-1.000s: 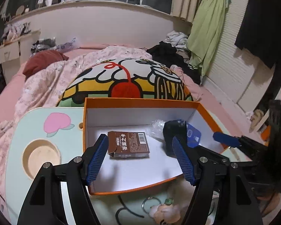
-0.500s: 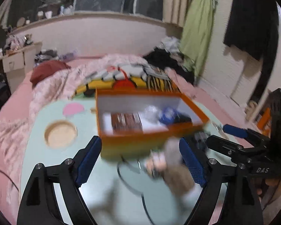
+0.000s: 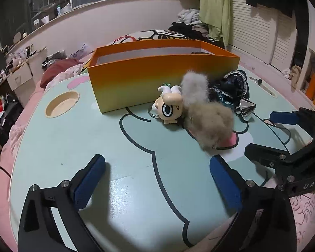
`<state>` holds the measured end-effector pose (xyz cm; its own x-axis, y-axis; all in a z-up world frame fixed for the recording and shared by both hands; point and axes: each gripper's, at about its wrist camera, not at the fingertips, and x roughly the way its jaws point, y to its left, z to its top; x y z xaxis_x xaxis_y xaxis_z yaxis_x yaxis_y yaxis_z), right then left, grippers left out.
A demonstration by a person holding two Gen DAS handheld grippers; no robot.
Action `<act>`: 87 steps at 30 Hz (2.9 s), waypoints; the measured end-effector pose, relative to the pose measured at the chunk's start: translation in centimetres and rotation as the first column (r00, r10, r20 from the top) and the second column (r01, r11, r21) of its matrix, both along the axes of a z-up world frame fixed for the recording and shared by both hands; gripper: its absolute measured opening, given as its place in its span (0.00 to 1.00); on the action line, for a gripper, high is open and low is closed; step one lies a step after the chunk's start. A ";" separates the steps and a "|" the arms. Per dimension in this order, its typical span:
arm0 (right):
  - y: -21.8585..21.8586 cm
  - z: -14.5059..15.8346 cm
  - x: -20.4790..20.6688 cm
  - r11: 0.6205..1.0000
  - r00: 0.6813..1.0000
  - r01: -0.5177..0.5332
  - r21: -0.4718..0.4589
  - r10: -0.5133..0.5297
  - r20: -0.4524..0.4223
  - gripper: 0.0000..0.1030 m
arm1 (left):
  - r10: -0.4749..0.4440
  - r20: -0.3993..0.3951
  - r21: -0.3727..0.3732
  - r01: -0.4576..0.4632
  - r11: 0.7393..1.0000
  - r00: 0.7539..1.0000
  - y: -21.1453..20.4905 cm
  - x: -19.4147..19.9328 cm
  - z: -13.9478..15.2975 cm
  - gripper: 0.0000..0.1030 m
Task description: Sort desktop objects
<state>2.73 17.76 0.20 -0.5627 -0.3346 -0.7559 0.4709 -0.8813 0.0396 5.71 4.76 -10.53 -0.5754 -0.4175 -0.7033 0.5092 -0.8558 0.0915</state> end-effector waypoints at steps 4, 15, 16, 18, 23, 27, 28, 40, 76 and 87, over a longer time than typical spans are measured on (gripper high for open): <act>0.1 -0.2 -0.2 1.000 1.000 0.000 -0.001 0.000 -0.002 1.00 | 0.000 -0.003 -0.003 0.000 1.000 1.000 0.1 0.1 -0.1 0.97; 0.2 -0.3 0.0 1.000 1.000 -0.001 -0.001 0.001 -0.003 1.00 | -0.001 -0.004 -0.003 0.001 1.000 1.000 0.2 0.2 -0.1 0.97; 0.2 -0.2 0.1 1.000 1.000 -0.001 -0.001 0.001 -0.003 1.00 | -0.001 -0.004 -0.003 0.001 1.000 1.000 0.1 0.1 -0.1 0.97; 0.2 -0.2 0.2 1.000 1.000 -0.001 -0.001 0.001 -0.003 1.00 | -0.001 -0.004 -0.004 0.001 1.000 1.000 0.2 0.2 -0.1 0.97; 0.2 -0.2 0.2 1.000 1.000 -0.001 -0.001 0.001 -0.004 1.00 | -0.001 -0.004 -0.004 0.001 1.000 1.000 0.2 0.2 -0.1 0.97; 0.2 -0.2 0.3 1.000 1.000 -0.002 -0.001 0.002 -0.004 1.00 | -0.001 -0.004 -0.004 0.001 1.000 1.000 0.3 0.2 -0.1 0.97; 0.2 -0.2 0.3 1.000 1.000 -0.002 -0.001 0.002 -0.004 1.00 | -0.001 -0.004 -0.004 0.001 1.000 1.000 0.3 0.2 -0.1 0.97; 0.3 -0.3 0.4 1.000 1.000 -0.003 -0.002 0.003 -0.004 1.00 | -0.001 -0.004 -0.004 0.001 1.000 1.000 0.3 0.2 -0.1 0.97; 0.5 -0.4 0.8 1.000 1.000 -0.005 -0.004 0.005 -0.005 1.00 | -0.014 -0.067 0.067 0.019 0.998 0.998 -0.5 1.3 1.5 0.87; 0.6 -0.4 1.0 1.000 1.000 -0.005 -0.004 0.005 -0.006 1.00 | -0.003 -0.131 0.147 0.023 0.989 0.991 -3.2 -2.4 4.7 0.69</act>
